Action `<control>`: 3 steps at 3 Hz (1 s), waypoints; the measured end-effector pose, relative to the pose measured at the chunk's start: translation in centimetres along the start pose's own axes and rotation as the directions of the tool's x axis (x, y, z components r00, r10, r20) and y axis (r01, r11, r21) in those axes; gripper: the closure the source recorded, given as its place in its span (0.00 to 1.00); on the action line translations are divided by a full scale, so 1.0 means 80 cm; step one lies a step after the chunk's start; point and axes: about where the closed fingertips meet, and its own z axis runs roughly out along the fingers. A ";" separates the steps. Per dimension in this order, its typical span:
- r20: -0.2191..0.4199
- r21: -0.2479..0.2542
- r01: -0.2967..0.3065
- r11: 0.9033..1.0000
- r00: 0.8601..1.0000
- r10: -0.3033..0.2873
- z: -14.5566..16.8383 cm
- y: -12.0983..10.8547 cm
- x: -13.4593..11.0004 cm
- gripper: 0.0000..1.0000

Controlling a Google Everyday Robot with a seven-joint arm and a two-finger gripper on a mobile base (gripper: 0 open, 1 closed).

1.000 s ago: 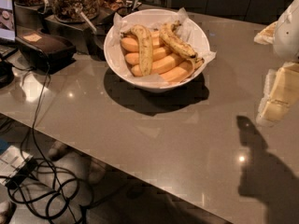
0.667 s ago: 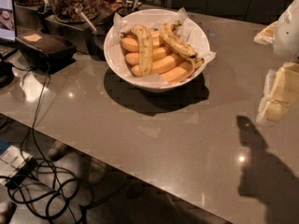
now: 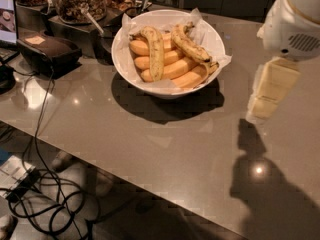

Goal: Pick banana from white bowl

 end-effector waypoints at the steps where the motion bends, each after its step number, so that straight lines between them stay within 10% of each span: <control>1: -0.103 0.011 0.034 0.999 0.994 -0.032 0.010 -0.008 -0.047 0.00; 3: -0.062 0.010 0.019 1.000 0.998 -0.019 0.012 -0.016 -0.059 0.00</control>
Offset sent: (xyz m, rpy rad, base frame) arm 0.0155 0.0290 0.0005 -0.0863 0.0157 -0.0001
